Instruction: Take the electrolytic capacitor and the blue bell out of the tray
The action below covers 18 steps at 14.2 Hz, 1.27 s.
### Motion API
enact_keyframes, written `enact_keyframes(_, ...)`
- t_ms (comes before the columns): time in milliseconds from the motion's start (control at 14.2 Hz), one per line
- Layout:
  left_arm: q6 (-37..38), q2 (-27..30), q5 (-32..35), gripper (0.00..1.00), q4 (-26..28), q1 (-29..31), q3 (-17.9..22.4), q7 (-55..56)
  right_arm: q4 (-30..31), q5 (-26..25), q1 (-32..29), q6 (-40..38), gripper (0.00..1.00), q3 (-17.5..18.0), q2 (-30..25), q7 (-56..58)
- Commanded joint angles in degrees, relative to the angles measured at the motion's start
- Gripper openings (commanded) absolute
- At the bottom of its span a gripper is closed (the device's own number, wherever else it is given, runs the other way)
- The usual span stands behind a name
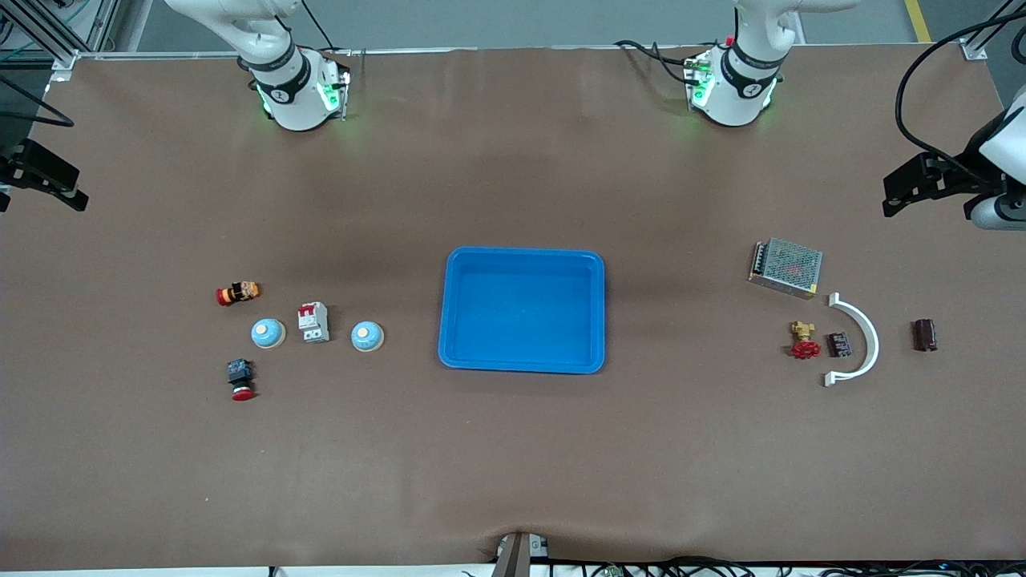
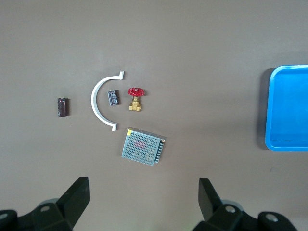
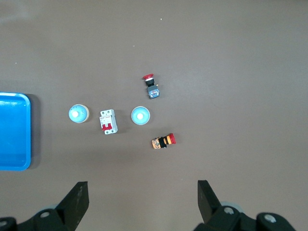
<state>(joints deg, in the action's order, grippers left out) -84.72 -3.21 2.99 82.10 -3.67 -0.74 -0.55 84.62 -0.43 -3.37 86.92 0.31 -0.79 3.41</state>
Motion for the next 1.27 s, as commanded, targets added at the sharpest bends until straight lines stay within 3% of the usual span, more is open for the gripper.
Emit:
enact_keyframes(0, 0.6, 0.5, -1.1, 1.00, -0.2, -0.1, 0.0, -0.3, -1.0, -0.4, -0.1, -0.6, 1.00, 0.3, 0.5, -0.1)
enact_keyframes(493, 2.9, 0.3, -1.1, 1.00, -0.3, -0.3, -0.1, -0.5, -1.0, -0.4, -0.1, -0.6, 1.00, 0.3, 0.5, -0.2)
enact_keyframes(704, 2.9, 0.3, -6.1, 1.00, -0.3, 0.2, 0.1, -0.3, -1.1, -0.4, -0.1, -0.6, 1.00, 0.3, 0.5, -0.1)
enact_keyframes(1197, 2.9, 0.3, -5.3, 1.00, -0.2, -0.1, 0.1, -0.4, -1.0, -0.4, -0.1, -0.6, 1.00, 0.4, 0.5, -0.1)
